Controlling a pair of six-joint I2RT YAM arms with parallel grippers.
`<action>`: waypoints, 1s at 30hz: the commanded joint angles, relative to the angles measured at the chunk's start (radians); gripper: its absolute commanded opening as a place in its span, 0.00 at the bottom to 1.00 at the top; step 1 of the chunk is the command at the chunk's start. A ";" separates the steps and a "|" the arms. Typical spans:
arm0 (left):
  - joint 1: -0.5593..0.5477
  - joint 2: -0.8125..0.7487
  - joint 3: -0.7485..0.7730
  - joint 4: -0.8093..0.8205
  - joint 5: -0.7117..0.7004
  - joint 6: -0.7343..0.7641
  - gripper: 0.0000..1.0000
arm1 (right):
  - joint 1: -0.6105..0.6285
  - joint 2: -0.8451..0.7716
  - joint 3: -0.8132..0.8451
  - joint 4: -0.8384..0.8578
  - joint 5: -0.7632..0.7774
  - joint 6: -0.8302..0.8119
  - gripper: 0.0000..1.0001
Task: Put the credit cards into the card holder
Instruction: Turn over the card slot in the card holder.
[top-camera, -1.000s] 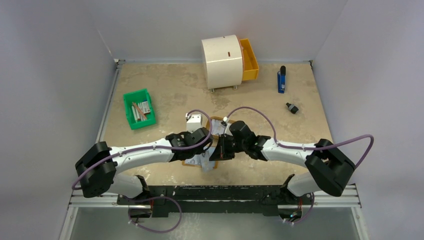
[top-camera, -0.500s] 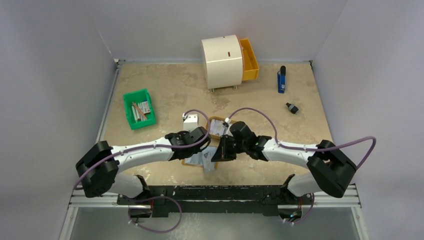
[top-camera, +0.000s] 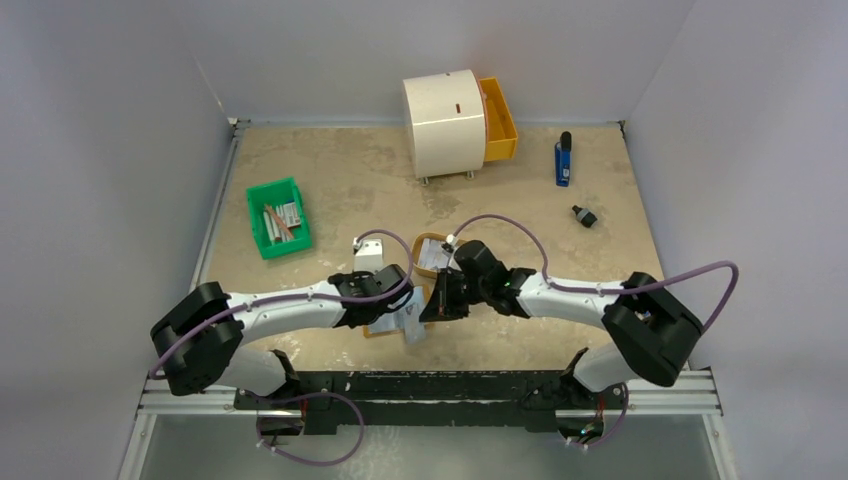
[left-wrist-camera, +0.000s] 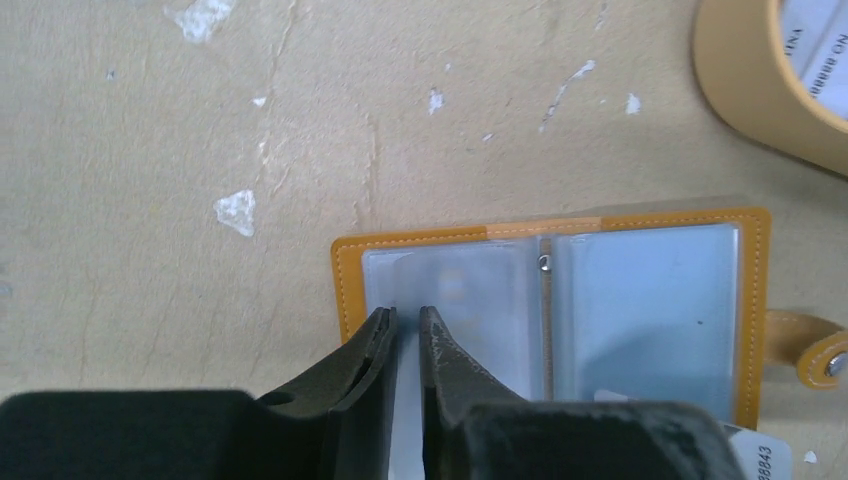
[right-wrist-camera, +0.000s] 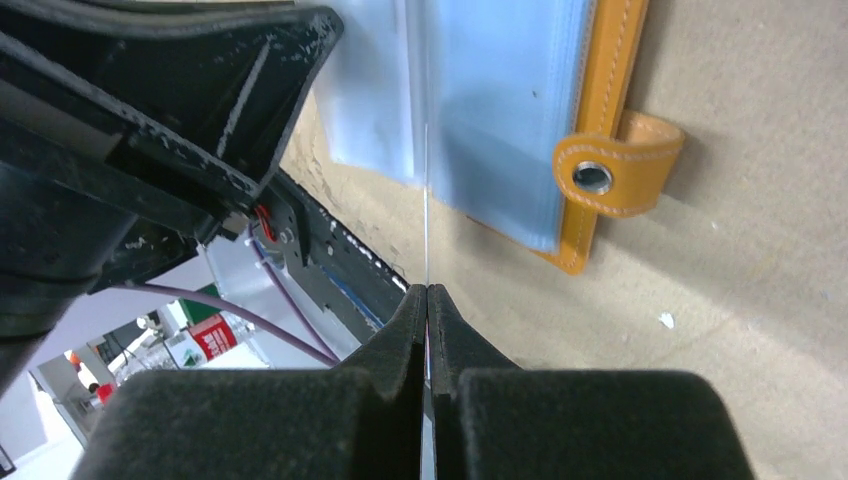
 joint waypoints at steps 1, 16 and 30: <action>0.009 -0.029 -0.019 0.009 -0.041 -0.039 0.22 | -0.006 0.068 0.078 0.065 -0.015 0.014 0.00; 0.010 -0.104 -0.083 -0.014 -0.092 -0.071 0.40 | -0.006 0.144 0.145 0.056 -0.028 -0.019 0.00; 0.010 -0.158 -0.134 -0.050 -0.110 -0.126 0.38 | -0.015 0.205 0.157 0.084 -0.048 -0.032 0.00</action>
